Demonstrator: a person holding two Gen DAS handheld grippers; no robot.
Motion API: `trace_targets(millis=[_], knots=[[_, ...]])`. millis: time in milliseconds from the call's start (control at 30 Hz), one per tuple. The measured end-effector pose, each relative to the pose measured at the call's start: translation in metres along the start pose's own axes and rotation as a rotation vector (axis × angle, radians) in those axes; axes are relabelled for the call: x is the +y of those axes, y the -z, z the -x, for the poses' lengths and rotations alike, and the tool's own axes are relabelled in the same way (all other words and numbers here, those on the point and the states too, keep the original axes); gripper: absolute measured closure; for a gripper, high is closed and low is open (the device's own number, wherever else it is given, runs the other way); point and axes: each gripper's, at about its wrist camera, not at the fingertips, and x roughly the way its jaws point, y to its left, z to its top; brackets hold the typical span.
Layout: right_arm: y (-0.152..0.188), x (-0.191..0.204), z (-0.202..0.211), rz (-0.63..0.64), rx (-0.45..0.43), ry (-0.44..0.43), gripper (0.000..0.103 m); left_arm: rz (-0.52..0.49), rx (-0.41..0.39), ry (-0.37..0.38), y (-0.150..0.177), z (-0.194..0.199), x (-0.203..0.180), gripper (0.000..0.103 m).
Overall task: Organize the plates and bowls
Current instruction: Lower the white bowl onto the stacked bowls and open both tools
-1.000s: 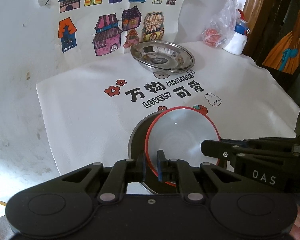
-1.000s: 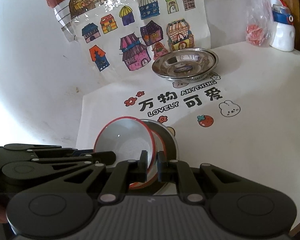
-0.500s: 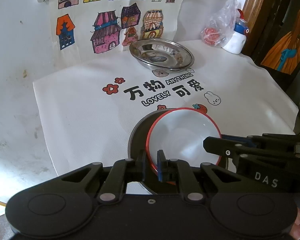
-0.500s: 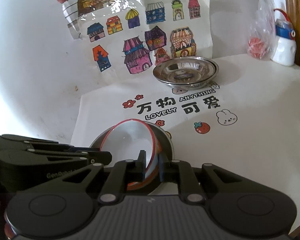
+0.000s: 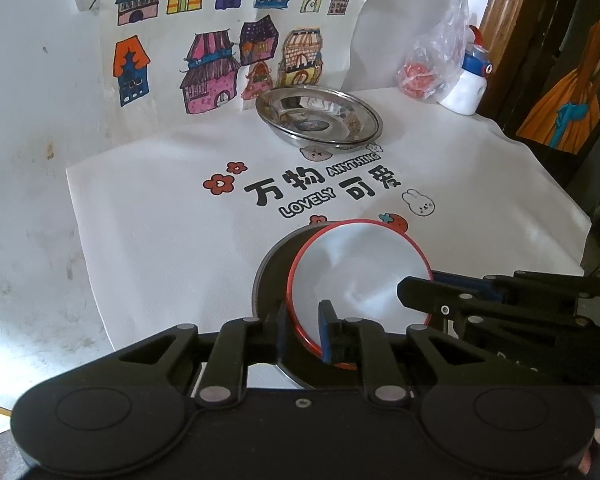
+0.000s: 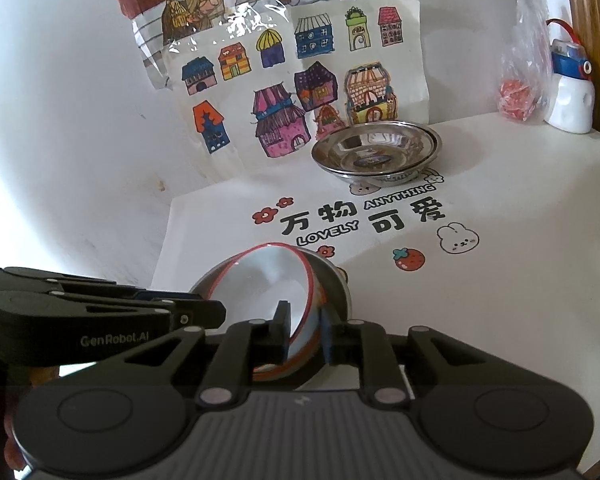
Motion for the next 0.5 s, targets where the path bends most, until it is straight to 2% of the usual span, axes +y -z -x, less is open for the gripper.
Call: trace_targets(millis=[67, 267, 500], knots=[[0.001, -0.001, 0.002, 0.002, -0.006, -0.008, 0.081, 0.005, -0.006, 0.001, 0.0, 0.002, 0.001, 0.086], [0.002, 0.001, 0.013, 0.004, -0.056, -0.027, 0.059, 0.027, -0.029, 0.006, -0.001, 0.008, 0.006, 0.082], [0.004, -0.004, 0.034, 0.014, -0.133, -0.033, 0.033, 0.054, -0.088, 0.012, 0.001, 0.022, 0.012, 0.07]])
